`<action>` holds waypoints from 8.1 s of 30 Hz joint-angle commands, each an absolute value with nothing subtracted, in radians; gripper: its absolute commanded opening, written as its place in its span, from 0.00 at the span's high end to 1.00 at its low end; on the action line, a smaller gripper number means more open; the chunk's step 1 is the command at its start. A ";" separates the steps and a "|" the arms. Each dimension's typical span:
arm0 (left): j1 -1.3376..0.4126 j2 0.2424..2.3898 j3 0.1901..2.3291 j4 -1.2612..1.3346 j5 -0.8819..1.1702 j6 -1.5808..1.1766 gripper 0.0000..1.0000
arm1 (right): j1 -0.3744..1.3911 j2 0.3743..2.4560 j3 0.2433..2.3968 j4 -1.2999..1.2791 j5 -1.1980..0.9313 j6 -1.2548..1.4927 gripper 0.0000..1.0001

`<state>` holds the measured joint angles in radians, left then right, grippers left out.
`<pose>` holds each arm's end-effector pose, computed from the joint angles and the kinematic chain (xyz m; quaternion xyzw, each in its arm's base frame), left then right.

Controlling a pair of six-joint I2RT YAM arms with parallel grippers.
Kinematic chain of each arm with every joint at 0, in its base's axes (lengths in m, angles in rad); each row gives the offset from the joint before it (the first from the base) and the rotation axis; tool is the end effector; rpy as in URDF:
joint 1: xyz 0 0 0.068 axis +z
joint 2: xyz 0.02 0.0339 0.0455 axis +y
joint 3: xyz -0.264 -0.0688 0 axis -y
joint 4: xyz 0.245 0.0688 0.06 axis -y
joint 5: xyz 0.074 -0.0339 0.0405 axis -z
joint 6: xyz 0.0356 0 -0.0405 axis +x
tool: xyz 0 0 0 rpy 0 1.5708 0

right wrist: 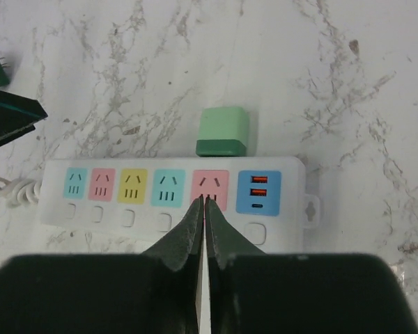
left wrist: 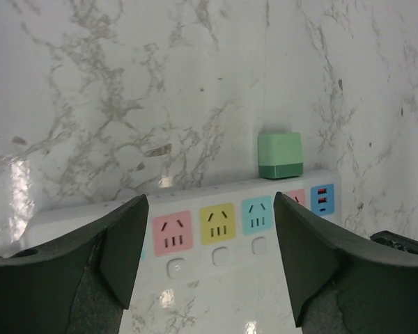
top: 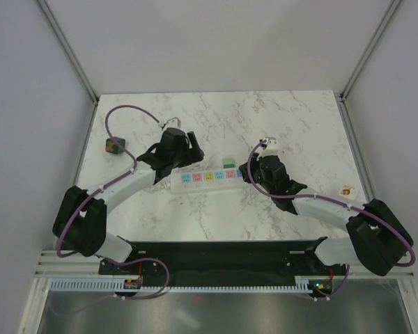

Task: Pull the plug off the socket

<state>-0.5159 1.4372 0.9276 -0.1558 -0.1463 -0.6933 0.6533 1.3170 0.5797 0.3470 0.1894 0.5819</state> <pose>0.2756 -0.1503 0.2406 -0.1113 0.8905 -0.1939 0.3963 0.2234 0.1625 0.2073 0.0231 0.8284 0.2568 0.4972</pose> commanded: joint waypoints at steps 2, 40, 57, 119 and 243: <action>-0.595 1.601 1.120 -0.161 -0.213 -0.551 0.24 | 0.646 1.335 0.563 0.322 0.258 0.635 0.98; -0.764 2.151 1.649 -0.433 -0.244 -0.549 0.40 | 0.569 1.494 0.540 0.446 0.123 0.637 1.00; -0.764 2.200 1.693 -0.459 -0.284 -0.600 0.94 | 0.569 1.600 0.569 0.431 0.084 0.695 1.00; -0.644 2.083 1.700 -0.439 -0.500 -0.664 0.98 | 0.580 1.652 0.548 0.426 0.130 0.695 1.00; -0.423 0.732 0.778 -0.626 -0.840 -0.900 0.00 | 1.068 1.885 1.258 -0.164 0.479 0.150 0.12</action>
<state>-0.4221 0.7589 0.7921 -0.6109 -0.7090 -0.8959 1.0710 1.8500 1.1793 -0.1841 0.4679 0.2367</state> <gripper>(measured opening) 0.994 0.875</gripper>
